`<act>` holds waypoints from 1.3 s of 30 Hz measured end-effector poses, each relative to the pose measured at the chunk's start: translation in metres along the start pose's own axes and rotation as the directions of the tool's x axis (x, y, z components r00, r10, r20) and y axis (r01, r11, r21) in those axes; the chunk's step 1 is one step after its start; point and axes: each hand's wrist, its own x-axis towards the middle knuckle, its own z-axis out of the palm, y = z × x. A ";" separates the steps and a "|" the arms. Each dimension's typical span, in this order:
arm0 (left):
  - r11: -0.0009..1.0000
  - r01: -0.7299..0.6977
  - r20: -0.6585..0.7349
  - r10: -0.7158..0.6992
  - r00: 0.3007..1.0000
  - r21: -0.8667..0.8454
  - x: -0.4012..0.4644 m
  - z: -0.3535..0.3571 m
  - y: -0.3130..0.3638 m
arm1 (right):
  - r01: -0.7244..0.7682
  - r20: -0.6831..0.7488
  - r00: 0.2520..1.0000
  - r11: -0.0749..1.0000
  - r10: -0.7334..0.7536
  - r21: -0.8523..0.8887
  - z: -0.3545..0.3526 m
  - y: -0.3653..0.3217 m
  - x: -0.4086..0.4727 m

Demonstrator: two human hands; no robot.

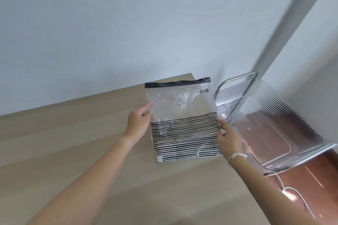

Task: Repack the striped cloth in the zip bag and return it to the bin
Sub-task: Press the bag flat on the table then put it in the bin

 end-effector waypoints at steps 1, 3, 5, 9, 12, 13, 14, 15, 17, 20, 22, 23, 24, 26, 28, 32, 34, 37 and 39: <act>1.000 -0.014 0.015 0.014 1.000 -0.022 0.002 0.016 0.011 | 0.010 -0.025 1.000 1.000 -0.010 -0.007 -0.019 0.005 0.012; 0.998 -0.033 0.047 0.036 0.998 -0.062 0.007 0.050 0.032 | 0.023 -0.062 0.998 1.000 -0.024 -0.013 -0.058 0.016 0.036; 0.994 -0.030 0.074 0.038 0.997 -0.105 0.012 0.088 0.051 | 0.046 -0.069 0.996 0.998 -0.049 -0.040 -0.095 0.031 0.061; 0.982 0.032 0.130 -0.008 0.991 -0.185 0.016 0.163 0.080 | 0.067 -0.070 0.995 0.990 -0.076 -0.127 -0.161 0.065 0.101; 0.967 0.079 0.182 -0.035 0.983 -0.242 0.020 0.214 0.091 | 0.035 -0.069 0.996 0.981 -0.049 -0.191 -0.200 0.092 0.128; 0.961 0.099 0.198 -0.048 0.979 -0.258 0.022 0.228 0.093 | 0.021 -0.058 0.998 0.978 -0.034 -0.210 -0.209 0.100 0.136; 0.955 0.123 0.212 -0.065 0.975 -0.270 0.023 0.240 0.094 | 0.014 -0.043 0.999 0.973 -0.025 -0.231 -0.215 0.108 0.143; 0.950 0.146 0.221 -0.085 0.971 -0.276 0.025 0.252 0.094 | 0.009 -0.026 1.000 0.967 -0.016 -0.254 -0.220 0.115 0.150; 0.946 0.188 0.238 -0.126 0.963 -0.263 0.028 0.271 0.090 | 0.000 0.013 1.000 0.955 0.005 -0.296 -0.222 0.129 0.161; 0.952 0.243 0.273 -0.188 0.943 -0.185 0.031 0.289 0.079 | -0.012 0.092 0.995 0.946 0.044 -0.325 -0.216 0.149 0.172; 0.955 0.272 0.286 -0.229 0.930 -0.118 0.034 0.294 0.071 | -0.011 0.145 0.988 0.945 0.061 -0.326 -0.208 0.159 0.178; 0.954 0.290 0.291 -0.255 0.922 -0.083 0.036 0.296 0.067 | -0.013 0.164 0.984 0.945 0.070 -0.326 -0.204 0.164 0.181; 0.950 0.308 0.298 -0.280 0.913 -0.051 0.038 0.296 0.062 | -0.016 0.180 0.980 0.944 0.080 -0.330 -0.199 0.169 0.185; 0.939 0.344 0.313 -0.324 0.893 -0.009 0.041 0.296 0.055 | -0.029 0.214 0.970 0.933 0.112 -0.358 -0.191 0.177 0.192; 0.928 0.374 0.322 -0.355 0.878 0.006 0.042 0.298 0.049 | -0.044 0.252 0.956 0.921 0.151 -0.386 -0.184 0.182 0.197; 0.929 0.368 0.302 -0.356 0.884 0.017 0.044 0.303 0.046 | -0.053 0.312 0.929 0.905 0.200 -0.422 -0.174 0.187 0.205; 0.943 0.327 0.297 -0.328 0.896 0.057 0.046 0.304 0.048 | -0.062 0.308 0.927 0.896 0.215 -0.440 -0.171 0.187 0.206; 0.968 0.214 0.292 -0.243 0.925 0.128 0.048 0.301 0.053 | -0.059 0.312 0.924 0.887 0.223 -0.457 -0.168 0.184 0.203; 0.981 0.134 0.298 -0.172 0.939 0.143 0.048 0.297 0.058 | -0.047 0.314 0.927 0.893 0.206 -0.448 -0.167 0.180 0.200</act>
